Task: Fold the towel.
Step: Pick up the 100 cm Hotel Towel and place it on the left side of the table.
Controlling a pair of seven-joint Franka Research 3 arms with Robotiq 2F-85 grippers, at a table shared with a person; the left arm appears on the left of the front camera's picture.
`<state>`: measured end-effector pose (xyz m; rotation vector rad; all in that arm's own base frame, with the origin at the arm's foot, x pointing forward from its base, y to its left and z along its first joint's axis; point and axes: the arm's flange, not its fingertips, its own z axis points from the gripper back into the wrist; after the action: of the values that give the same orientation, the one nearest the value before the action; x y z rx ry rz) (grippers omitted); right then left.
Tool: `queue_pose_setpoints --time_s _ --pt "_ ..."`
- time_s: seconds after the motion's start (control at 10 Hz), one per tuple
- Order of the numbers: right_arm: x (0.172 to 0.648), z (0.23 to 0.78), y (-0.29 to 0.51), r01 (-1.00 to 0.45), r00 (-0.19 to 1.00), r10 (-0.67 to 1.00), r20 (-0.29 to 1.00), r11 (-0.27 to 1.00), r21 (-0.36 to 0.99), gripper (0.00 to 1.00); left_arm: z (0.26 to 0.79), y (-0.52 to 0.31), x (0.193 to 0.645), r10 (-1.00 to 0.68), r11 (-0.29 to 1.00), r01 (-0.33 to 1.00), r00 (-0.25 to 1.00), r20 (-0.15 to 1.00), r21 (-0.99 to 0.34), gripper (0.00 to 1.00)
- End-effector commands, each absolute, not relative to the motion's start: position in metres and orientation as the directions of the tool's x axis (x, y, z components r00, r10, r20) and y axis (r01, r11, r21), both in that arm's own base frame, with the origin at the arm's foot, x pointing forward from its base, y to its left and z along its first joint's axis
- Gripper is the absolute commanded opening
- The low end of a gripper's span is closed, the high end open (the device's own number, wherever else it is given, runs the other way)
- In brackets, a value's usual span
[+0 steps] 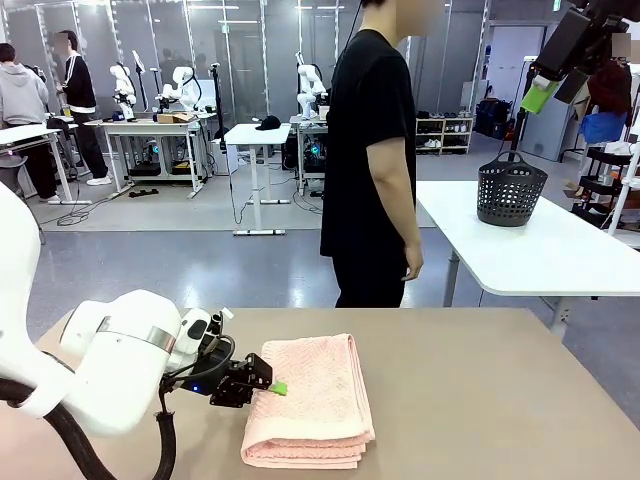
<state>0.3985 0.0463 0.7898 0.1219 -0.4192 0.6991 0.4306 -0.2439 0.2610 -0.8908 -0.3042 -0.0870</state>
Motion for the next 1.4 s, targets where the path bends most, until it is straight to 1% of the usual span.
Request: queue_pose_setpoints --time_s 0.0,0.1,0.3,0.8,1.0,1.1,1.3 --pt "0.398 0.790 0.045 -0.644 0.690 0.598 0.408 0.764 -0.031 1.00 0.256 -0.251 0.432 0.058 0.639 0.217 0.943 0.328 -0.738 0.04" --pt "0.398 0.790 0.045 -0.644 0.690 0.598 0.408 0.764 -0.031 1.00 0.258 -0.251 0.431 0.051 0.639 0.222 0.943 0.329 -0.737 0.00" --pt "0.398 0.790 0.045 -0.644 0.690 0.598 0.408 0.764 -0.031 1.00 0.263 -0.248 0.429 0.044 0.633 0.230 0.943 0.331 -0.739 0.00" --pt "0.398 0.790 0.045 -0.644 0.690 0.598 0.408 0.764 -0.031 1.00 0.307 -0.217 0.424 -0.007 0.610 0.285 0.935 0.355 -0.739 0.00" --pt "0.398 0.790 0.045 -0.644 0.690 0.598 0.408 0.764 -0.031 1.00 0.326 -0.181 0.430 -0.042 0.601 0.307 0.934 0.355 -0.738 0.00" --pt "0.398 0.790 0.045 -0.644 0.690 0.598 0.408 0.764 -0.031 1.00 0.336 -0.155 0.434 -0.080 0.601 0.333 0.930 0.359 -0.727 0.00" --pt "0.398 0.790 0.045 -0.644 0.690 0.598 0.408 0.764 -0.031 1.00 0.352 -0.092 0.441 -0.097 0.628 0.335 0.929 0.356 -0.703 0.00"
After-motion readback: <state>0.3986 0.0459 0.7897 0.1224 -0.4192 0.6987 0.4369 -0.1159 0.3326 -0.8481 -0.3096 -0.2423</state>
